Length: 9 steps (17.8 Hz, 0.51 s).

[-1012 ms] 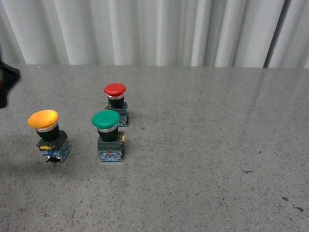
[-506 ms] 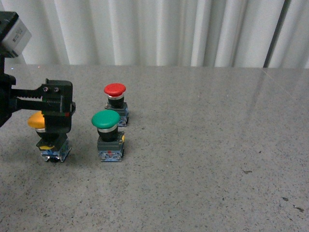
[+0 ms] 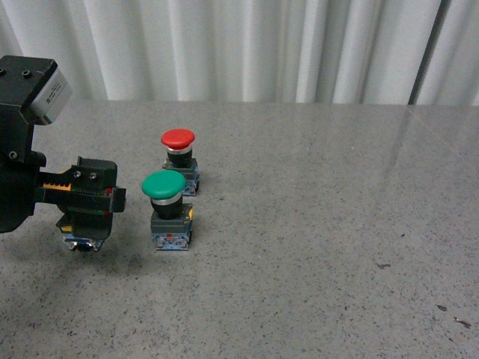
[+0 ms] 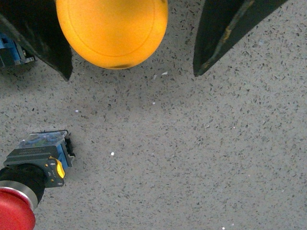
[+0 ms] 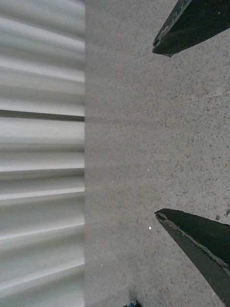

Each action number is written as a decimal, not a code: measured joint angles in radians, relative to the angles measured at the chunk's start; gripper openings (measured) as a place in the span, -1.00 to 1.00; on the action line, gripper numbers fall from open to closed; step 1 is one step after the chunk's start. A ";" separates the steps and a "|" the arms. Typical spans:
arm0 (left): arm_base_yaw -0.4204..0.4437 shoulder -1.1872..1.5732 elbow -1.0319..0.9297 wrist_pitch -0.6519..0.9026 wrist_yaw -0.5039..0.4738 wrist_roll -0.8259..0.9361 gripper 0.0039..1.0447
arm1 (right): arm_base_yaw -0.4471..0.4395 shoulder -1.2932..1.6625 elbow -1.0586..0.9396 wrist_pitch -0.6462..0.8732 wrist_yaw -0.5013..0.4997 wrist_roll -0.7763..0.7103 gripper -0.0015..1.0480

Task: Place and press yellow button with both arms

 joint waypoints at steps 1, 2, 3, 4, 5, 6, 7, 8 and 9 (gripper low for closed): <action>0.000 -0.010 -0.003 -0.001 -0.012 0.006 0.23 | 0.000 0.000 0.000 0.000 0.000 0.000 0.87; 0.000 -0.023 -0.007 -0.005 -0.017 0.010 0.09 | 0.000 0.000 0.000 0.000 0.000 0.000 0.87; -0.001 -0.037 -0.009 -0.008 -0.027 0.013 -0.04 | 0.000 0.000 0.000 0.000 0.000 0.000 0.87; -0.003 -0.057 -0.010 -0.017 -0.037 0.020 -0.22 | 0.000 0.000 0.000 0.000 0.000 0.000 0.87; -0.010 -0.081 -0.010 -0.032 -0.050 0.030 -0.32 | 0.000 0.000 0.000 0.000 0.000 0.000 0.87; -0.023 -0.114 -0.008 -0.051 -0.057 0.037 -0.34 | 0.000 0.000 0.000 0.000 0.000 0.000 0.87; -0.039 -0.143 0.000 -0.074 -0.067 0.042 -0.35 | 0.000 0.000 0.000 0.000 0.000 0.000 0.87; -0.062 -0.172 0.027 -0.100 -0.076 0.053 -0.35 | 0.000 0.000 0.000 0.000 0.000 0.000 0.87; -0.090 -0.187 0.076 -0.115 -0.090 0.063 -0.35 | 0.000 0.000 0.000 0.000 0.000 0.000 0.87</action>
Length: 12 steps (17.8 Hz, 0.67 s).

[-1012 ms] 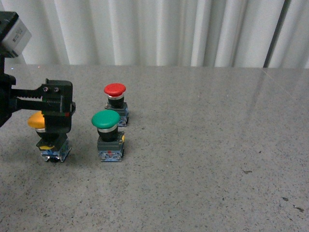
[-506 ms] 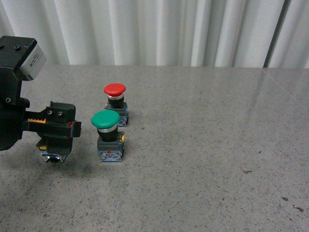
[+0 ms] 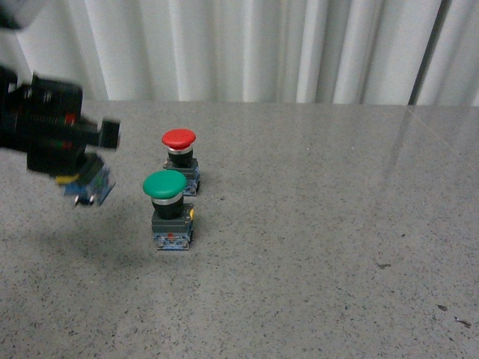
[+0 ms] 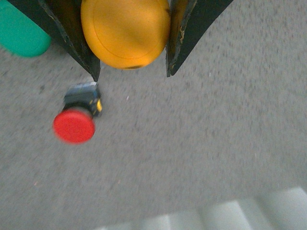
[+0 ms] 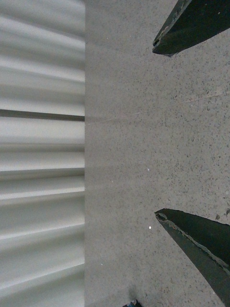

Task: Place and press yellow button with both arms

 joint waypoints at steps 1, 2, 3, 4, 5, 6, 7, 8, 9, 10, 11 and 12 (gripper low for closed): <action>-0.026 -0.004 0.048 -0.015 -0.003 0.003 -0.35 | 0.000 0.000 0.000 0.000 0.000 0.000 0.87; -0.057 0.001 0.106 -0.030 -0.008 0.010 -0.35 | 0.000 0.000 0.000 0.000 0.000 0.000 0.87; -0.084 0.020 0.156 -0.038 -0.008 0.013 -0.35 | 0.000 0.000 0.000 0.000 0.000 0.000 0.87; -0.116 0.064 0.224 -0.042 0.005 0.005 -0.35 | 0.000 0.000 0.000 0.000 0.000 0.000 0.87; -0.148 0.126 0.303 -0.060 0.035 -0.022 -0.35 | 0.000 0.000 0.000 0.000 0.000 0.000 0.87; -0.182 0.200 0.374 -0.068 0.034 -0.050 -0.35 | 0.000 0.000 0.000 0.000 0.000 0.000 0.87; -0.209 0.277 0.442 -0.095 0.057 -0.092 -0.35 | 0.000 0.000 0.000 0.000 0.000 0.000 0.87; -0.233 0.350 0.495 -0.097 0.060 -0.139 -0.35 | 0.000 0.000 0.000 0.000 0.000 0.000 0.87; -0.252 0.404 0.539 -0.104 0.067 -0.174 -0.35 | 0.000 0.000 0.000 0.000 0.000 0.000 0.87; -0.272 0.457 0.589 -0.108 0.068 -0.213 -0.35 | 0.000 0.000 0.000 0.000 0.000 0.000 0.87; -0.291 0.493 0.624 -0.115 0.063 -0.234 -0.35 | 0.000 0.000 0.000 0.000 0.000 0.000 0.87; -0.311 0.527 0.656 -0.119 0.053 -0.256 -0.35 | 0.000 0.000 0.000 0.000 0.000 0.000 0.87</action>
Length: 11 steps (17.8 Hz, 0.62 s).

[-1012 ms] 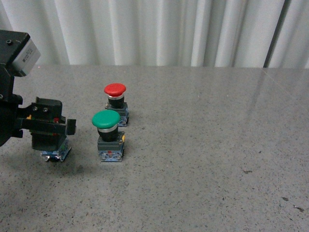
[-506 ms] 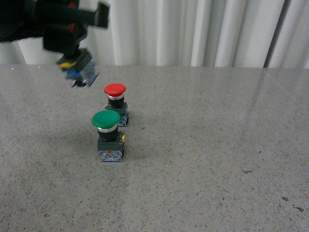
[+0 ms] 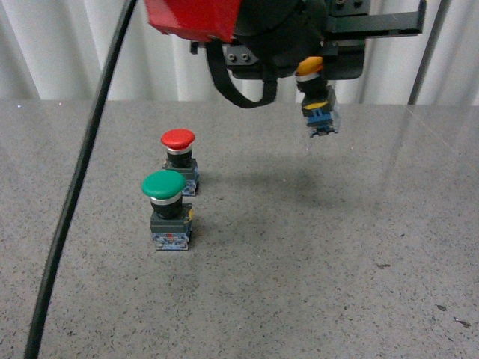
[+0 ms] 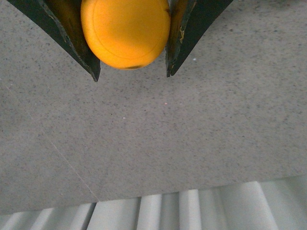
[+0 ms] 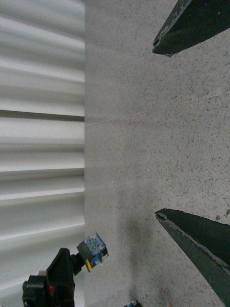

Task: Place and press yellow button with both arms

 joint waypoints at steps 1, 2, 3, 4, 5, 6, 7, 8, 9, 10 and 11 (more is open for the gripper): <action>-0.017 0.022 0.014 0.001 -0.007 -0.018 -0.35 | 0.000 0.000 0.000 0.000 0.000 0.000 0.87; -0.040 0.046 0.018 -0.002 -0.019 -0.040 -0.35 | 0.000 0.000 0.000 0.000 0.000 0.000 0.87; -0.064 0.072 0.018 -0.008 -0.030 -0.062 -0.35 | 0.000 0.000 0.000 0.000 0.000 0.000 0.87; -0.082 0.088 0.011 -0.011 -0.048 -0.070 -0.35 | 0.000 0.000 0.000 0.000 0.000 0.000 0.87; -0.097 0.097 -0.003 -0.015 -0.068 -0.072 -0.35 | 0.000 0.000 0.000 0.000 0.000 0.000 0.87; -0.100 0.098 -0.031 -0.004 -0.068 -0.073 -0.35 | 0.000 0.000 0.000 0.000 0.000 0.000 0.87; -0.110 0.100 -0.040 -0.029 -0.100 -0.079 -0.35 | 0.000 0.000 0.000 0.002 0.000 0.000 0.87; -0.110 0.101 -0.043 -0.029 -0.123 -0.085 -0.35 | 0.000 0.000 0.000 0.000 0.001 0.000 0.87; -0.110 0.101 -0.043 -0.027 -0.139 -0.086 -0.35 | 0.000 0.000 0.000 0.000 0.000 0.000 0.87; -0.107 0.101 -0.043 -0.028 -0.152 -0.086 -0.35 | 0.000 0.000 0.000 0.000 0.000 0.000 0.87; -0.106 0.101 -0.043 -0.030 -0.162 -0.086 -0.35 | 0.000 0.000 0.000 0.001 0.000 0.000 0.87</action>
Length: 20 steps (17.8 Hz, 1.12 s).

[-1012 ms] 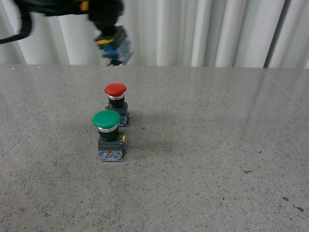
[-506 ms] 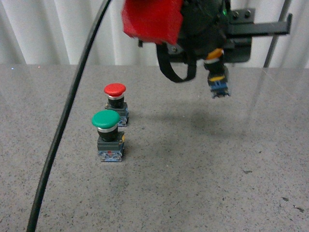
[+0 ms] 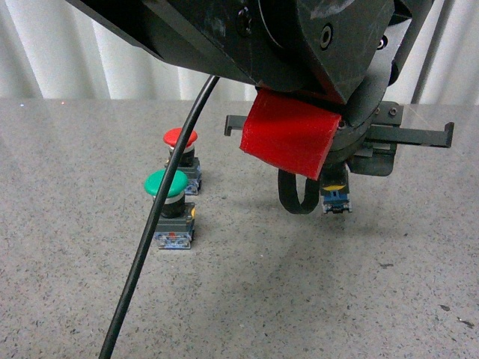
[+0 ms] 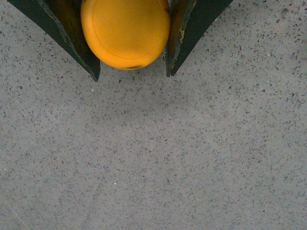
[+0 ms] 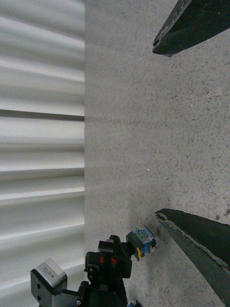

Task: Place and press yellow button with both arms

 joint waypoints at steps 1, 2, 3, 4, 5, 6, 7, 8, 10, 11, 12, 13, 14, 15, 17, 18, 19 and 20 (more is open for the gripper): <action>0.000 0.000 0.000 -0.001 0.003 0.000 -0.34 | 0.000 0.000 0.000 0.000 0.000 0.000 0.87; 0.000 0.000 0.000 -0.001 0.010 -0.002 -0.17 | 0.000 0.000 0.000 0.000 0.000 0.000 0.87; 0.000 0.000 0.000 -0.006 0.016 -0.002 0.01 | 0.000 0.000 0.000 0.000 0.000 0.000 0.87; 0.000 0.000 0.000 -0.007 0.021 -0.002 0.18 | 0.000 0.000 0.000 0.000 0.000 0.000 0.87; 0.000 0.000 0.000 -0.006 0.023 -0.002 0.35 | 0.000 0.000 0.000 0.000 0.000 0.000 0.87; 0.000 0.000 0.000 -0.004 0.023 -0.002 0.52 | 0.000 0.000 0.000 0.000 0.000 0.000 0.87; 0.000 0.000 0.000 -0.004 0.023 -0.002 0.70 | 0.000 0.000 0.000 0.000 0.000 0.000 0.87; 0.004 -0.001 0.000 -0.001 0.023 -0.001 0.90 | 0.000 0.000 0.000 0.000 0.000 0.000 0.87; 0.015 -0.011 0.000 0.002 0.023 0.001 0.87 | 0.000 0.000 0.000 0.000 0.000 0.000 0.87; 0.022 -0.023 0.000 0.008 0.023 0.002 0.88 | 0.000 0.000 0.000 0.000 0.000 0.000 0.87; 0.033 -0.039 0.000 0.018 0.023 0.005 0.88 | 0.000 0.000 0.000 0.000 0.000 0.000 0.87; 0.045 -0.059 0.000 0.032 0.023 0.021 0.88 | 0.000 0.000 0.000 0.000 0.000 0.000 0.87; 0.057 -0.080 -0.001 0.045 0.023 0.029 0.88 | 0.000 0.000 0.000 0.000 0.000 0.000 0.87; 0.069 -0.106 -0.010 0.065 0.023 0.041 0.88 | 0.000 0.000 0.000 0.000 0.000 0.000 0.87; 0.103 -0.196 -0.069 0.132 0.008 0.089 0.88 | 0.000 0.000 0.000 0.000 0.000 0.000 0.87; 0.119 -0.248 -0.111 0.171 -0.005 0.130 0.88 | 0.000 0.000 0.000 0.000 0.000 0.000 0.87; 0.146 -0.336 -0.180 0.230 -0.038 0.192 0.88 | 0.000 0.000 0.000 0.000 0.000 0.000 0.87; 0.171 -0.427 -0.251 0.314 -0.087 0.264 0.88 | 0.000 0.000 0.000 0.000 0.000 0.000 0.87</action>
